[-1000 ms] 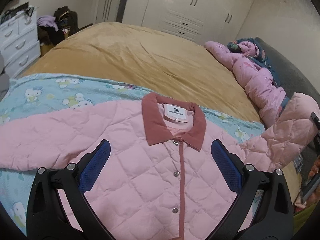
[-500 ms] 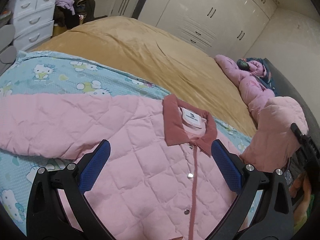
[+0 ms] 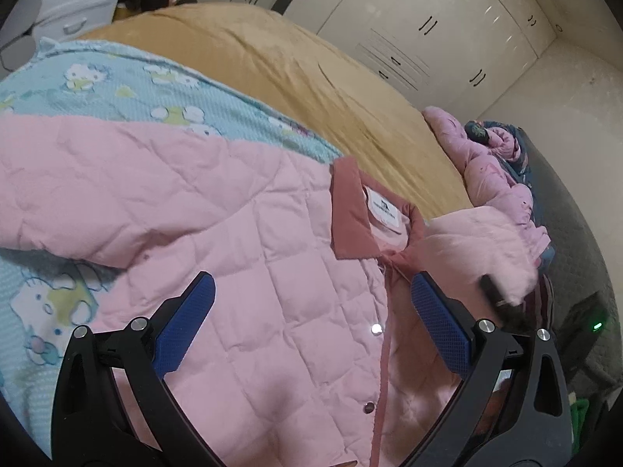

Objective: Fold large clothes
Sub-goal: 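Fold the sleeve across the jacket front with the right tool and release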

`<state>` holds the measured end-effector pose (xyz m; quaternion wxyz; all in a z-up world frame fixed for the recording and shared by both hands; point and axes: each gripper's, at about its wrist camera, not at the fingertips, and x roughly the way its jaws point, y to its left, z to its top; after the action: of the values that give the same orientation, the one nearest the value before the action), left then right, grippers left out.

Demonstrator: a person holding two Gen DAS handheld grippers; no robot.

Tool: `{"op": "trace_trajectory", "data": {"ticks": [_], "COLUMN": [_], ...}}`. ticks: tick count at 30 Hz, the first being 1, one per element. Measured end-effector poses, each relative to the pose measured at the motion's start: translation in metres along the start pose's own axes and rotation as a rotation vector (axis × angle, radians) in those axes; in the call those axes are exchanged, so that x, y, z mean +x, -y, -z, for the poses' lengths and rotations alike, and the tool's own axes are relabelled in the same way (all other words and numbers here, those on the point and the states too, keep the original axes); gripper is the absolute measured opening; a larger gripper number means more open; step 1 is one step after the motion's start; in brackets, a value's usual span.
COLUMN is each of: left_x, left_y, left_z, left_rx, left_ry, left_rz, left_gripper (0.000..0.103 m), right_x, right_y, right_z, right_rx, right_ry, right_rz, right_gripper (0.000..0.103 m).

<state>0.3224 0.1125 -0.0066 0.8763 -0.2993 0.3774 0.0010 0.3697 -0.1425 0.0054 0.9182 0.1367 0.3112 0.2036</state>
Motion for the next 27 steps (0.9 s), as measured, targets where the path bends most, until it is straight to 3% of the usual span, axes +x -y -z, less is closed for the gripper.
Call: {"op": "trace_trajectory", "data": {"ticks": [6,8,10,13,14,15,16,17,18,20,23,27], "left_x": [0.016,0.018,0.018,0.016,0.015,0.015,0.015,0.016,0.016,0.018,0.015,0.012], "left_y": [-0.003,-0.007,-0.013,-0.022,-0.025,-0.026,-0.026,-0.027,-0.028,-0.029,-0.032,-0.043], "left_z": [0.0,-0.002,-0.004,-0.007,-0.008,-0.009,-0.009,-0.009,-0.009,-0.009,-0.011,-0.016], "left_rx": [-0.005,-0.019,-0.043,-0.072,-0.079,-0.082,-0.083,-0.086,-0.091,-0.098,-0.114,-0.172], "left_ry": [-0.042,-0.04,-0.038,-0.035,-0.033,-0.034,-0.036,-0.038,-0.042,-0.051,-0.045,-0.042], "left_rz": [0.046,0.048,0.053,0.06,0.062,0.062,0.064,0.067,0.077,0.096,0.137,0.213], "left_gripper": [0.095,0.095,0.095,0.095,0.095,0.095,0.095,0.095,0.095,0.095,0.095,0.095], "right_x": [0.026,0.026,0.018,-0.001,-0.007,-0.012,-0.016,-0.017,-0.018,-0.022,-0.024,-0.01], "right_y": [0.005,0.006,0.006,0.013,0.016,0.02,0.021,0.018,0.01,-0.002,-0.04,-0.081], "right_z": [0.038,0.043,0.045,0.045,0.046,0.046,0.044,0.041,0.036,0.031,0.033,0.052], "right_rx": [0.102,0.152,0.192,0.296,0.336,0.367,0.378,0.356,0.301,0.218,-0.004,-0.229], "right_ry": [-0.084,-0.1,-0.07,0.001,0.031,0.058,0.084,0.09,0.088,0.099,0.094,0.008], "right_rz": [-0.037,-0.07,-0.073,-0.005,0.009,0.014,-0.001,-0.017,-0.014,-0.031,-0.029,-0.034], "right_gripper": [0.02,0.044,0.058,0.08,0.081,0.081,0.073,0.041,0.027,0.026,0.026,0.026]}}
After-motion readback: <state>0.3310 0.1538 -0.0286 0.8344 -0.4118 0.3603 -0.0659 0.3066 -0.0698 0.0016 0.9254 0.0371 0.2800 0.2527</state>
